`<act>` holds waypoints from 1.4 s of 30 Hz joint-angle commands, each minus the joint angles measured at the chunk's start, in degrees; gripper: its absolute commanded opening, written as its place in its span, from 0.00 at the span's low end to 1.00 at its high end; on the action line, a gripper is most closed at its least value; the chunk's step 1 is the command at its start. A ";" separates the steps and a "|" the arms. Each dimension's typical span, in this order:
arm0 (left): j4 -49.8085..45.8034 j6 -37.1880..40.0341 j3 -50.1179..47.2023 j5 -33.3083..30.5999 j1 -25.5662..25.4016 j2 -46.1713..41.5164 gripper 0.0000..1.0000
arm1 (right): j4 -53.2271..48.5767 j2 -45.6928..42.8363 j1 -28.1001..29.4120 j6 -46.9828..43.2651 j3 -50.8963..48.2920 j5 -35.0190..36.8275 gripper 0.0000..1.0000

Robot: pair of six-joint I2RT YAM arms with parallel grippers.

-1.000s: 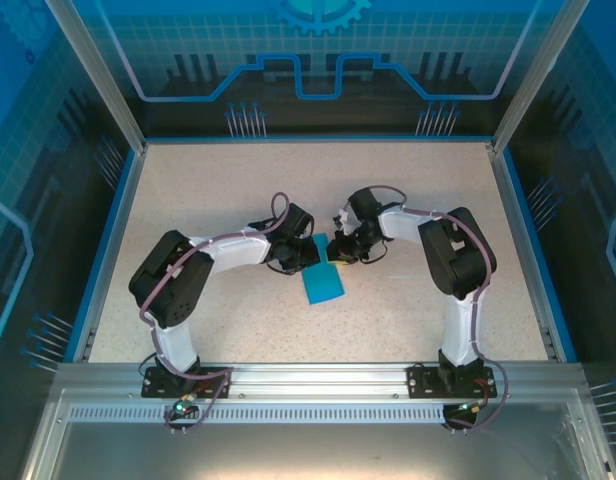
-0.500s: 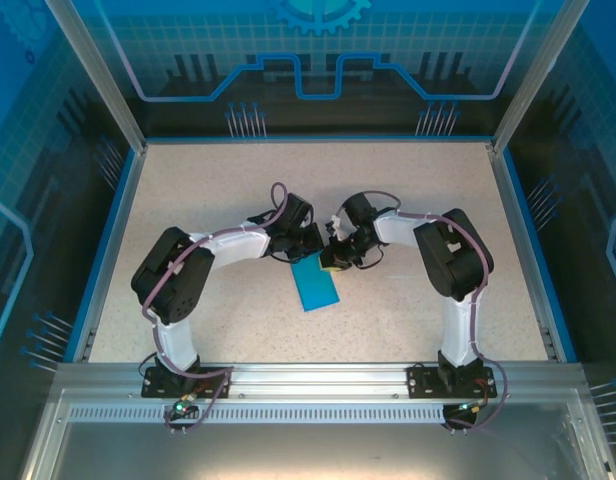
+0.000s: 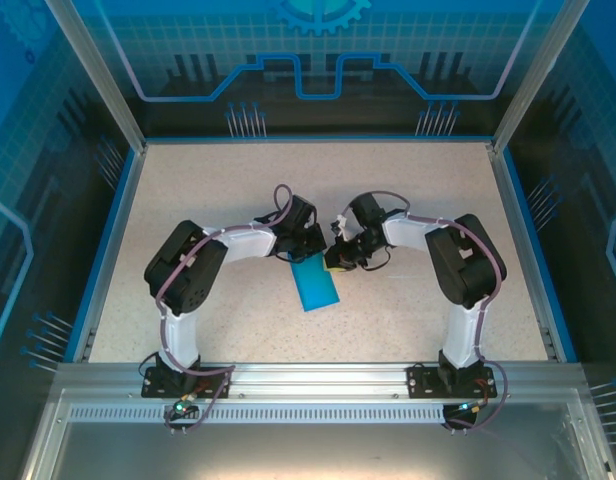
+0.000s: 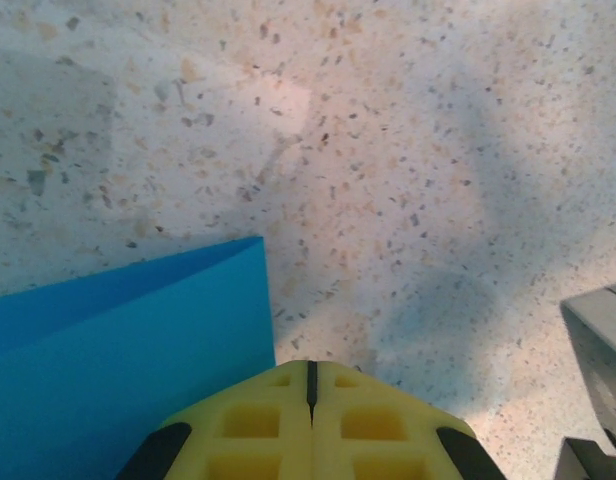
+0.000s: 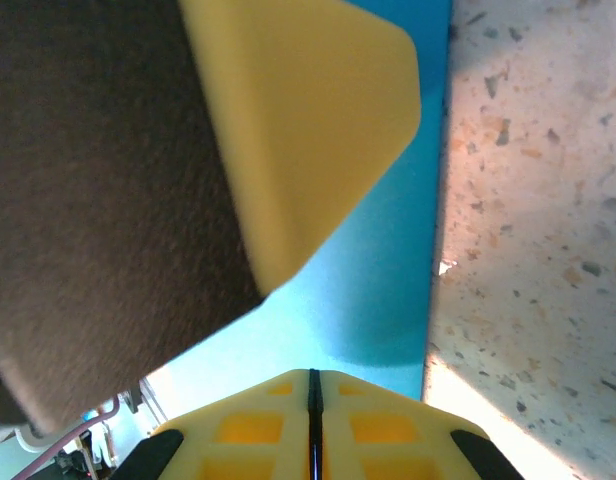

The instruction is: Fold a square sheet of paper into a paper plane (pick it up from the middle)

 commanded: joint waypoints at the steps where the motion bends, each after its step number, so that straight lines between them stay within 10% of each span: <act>1: 0.16 0.66 1.04 -0.48 0.74 1.32 0.03 | 0.02 1.24 -0.36 -0.35 -0.68 0.21 0.10; 21: 1.26 2.15 -3.36 -1.63 1.19 2.99 0.03 | -3.80 4.63 1.04 -1.46 -1.18 3.50 0.11; 42: 2.71 2.42 -7.70 -2.73 1.83 2.91 0.03 | -8.28 -11.74 3.15 -3.11 -17.39 3.10 0.13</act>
